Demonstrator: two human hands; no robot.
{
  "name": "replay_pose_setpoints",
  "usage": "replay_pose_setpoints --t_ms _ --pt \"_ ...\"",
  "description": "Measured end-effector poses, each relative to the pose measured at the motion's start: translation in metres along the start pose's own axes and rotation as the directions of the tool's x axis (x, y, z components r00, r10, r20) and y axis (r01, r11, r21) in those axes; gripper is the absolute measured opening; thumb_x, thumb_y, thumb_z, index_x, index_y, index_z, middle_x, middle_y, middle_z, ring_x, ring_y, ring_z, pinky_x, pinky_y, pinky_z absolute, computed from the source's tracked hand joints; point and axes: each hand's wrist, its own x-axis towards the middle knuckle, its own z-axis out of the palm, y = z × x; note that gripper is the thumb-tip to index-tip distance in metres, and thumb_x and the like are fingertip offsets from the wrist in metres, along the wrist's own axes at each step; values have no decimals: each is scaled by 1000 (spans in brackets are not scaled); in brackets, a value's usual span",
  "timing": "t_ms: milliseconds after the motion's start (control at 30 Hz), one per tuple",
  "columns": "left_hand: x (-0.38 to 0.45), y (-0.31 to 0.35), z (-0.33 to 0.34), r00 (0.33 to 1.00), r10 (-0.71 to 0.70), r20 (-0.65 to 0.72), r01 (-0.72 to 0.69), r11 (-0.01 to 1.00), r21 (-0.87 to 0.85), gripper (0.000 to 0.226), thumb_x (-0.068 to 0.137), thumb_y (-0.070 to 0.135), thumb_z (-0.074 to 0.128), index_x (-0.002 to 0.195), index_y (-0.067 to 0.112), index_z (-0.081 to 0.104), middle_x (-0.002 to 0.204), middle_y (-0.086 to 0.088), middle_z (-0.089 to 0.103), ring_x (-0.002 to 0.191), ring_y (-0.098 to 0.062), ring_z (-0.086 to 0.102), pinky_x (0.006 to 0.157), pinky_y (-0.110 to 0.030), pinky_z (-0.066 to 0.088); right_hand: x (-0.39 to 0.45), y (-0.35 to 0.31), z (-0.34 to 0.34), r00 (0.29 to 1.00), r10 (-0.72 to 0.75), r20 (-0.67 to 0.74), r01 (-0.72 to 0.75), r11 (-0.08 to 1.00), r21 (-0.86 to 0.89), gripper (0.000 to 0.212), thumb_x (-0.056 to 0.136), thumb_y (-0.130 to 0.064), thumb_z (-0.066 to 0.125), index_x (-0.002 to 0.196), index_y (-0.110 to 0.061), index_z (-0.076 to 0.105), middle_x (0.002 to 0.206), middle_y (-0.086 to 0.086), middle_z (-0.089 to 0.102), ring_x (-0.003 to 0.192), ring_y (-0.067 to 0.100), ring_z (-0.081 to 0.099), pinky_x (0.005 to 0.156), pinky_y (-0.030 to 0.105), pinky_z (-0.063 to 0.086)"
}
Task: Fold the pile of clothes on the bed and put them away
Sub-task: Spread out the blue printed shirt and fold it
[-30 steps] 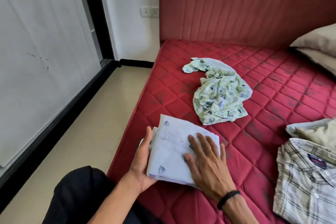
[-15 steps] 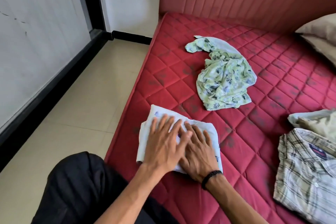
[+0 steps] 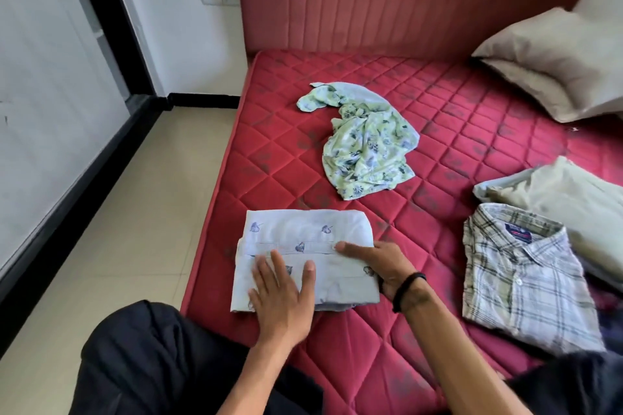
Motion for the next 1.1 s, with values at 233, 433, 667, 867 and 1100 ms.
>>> replay_pose_setpoints --t_ms 233,433,667,867,1100 --pt "-58 42 -82 920 161 358 332 169 -928 84 90 80 46 134 11 65 133 -23 65 123 -39 64 113 -60 42 -114 -11 -25 483 -695 532 858 258 -444 24 81 -18 78 99 -32 72 99 -18 67 95 4 62 81 29 48" --pt "-72 81 -22 832 98 546 504 280 -817 54 86 25 67 134 -1 65 129 -29 66 121 -44 64 109 -56 48 -172 -2 -97 653 -606 454 742 395 -541 50 73 -69 83 115 -45 73 135 -31 56 128 -6 53 106 22 44" --pt "-71 187 57 728 244 641 556 338 -760 49 92 28 50 124 -2 72 124 -27 69 106 -43 69 97 -48 52 -163 -14 -208 985 -112 -133 115 993 19 69 77 -64 81 125 -14 71 113 8 78 102 28 76 94 48 60" --pt "-46 313 113 706 410 578 241 628 -740 45 103 41 48 111 10 78 109 -14 77 95 -26 75 83 -32 59 -132 -29 -295 810 -373 -454 472 873 124 27 98 -26 70 118 -9 71 104 13 79 93 32 77 77 43 65" --pt "14 232 235 895 336 293 -334 941 -58 93 81 86 42 138 13 51 130 -14 68 112 -40 67 91 -46 55 1 60 -326 847 -114 -520 135 991 3 16 96 -15 72 109 -7 67 105 10 75 100 29 72 69 28 53"
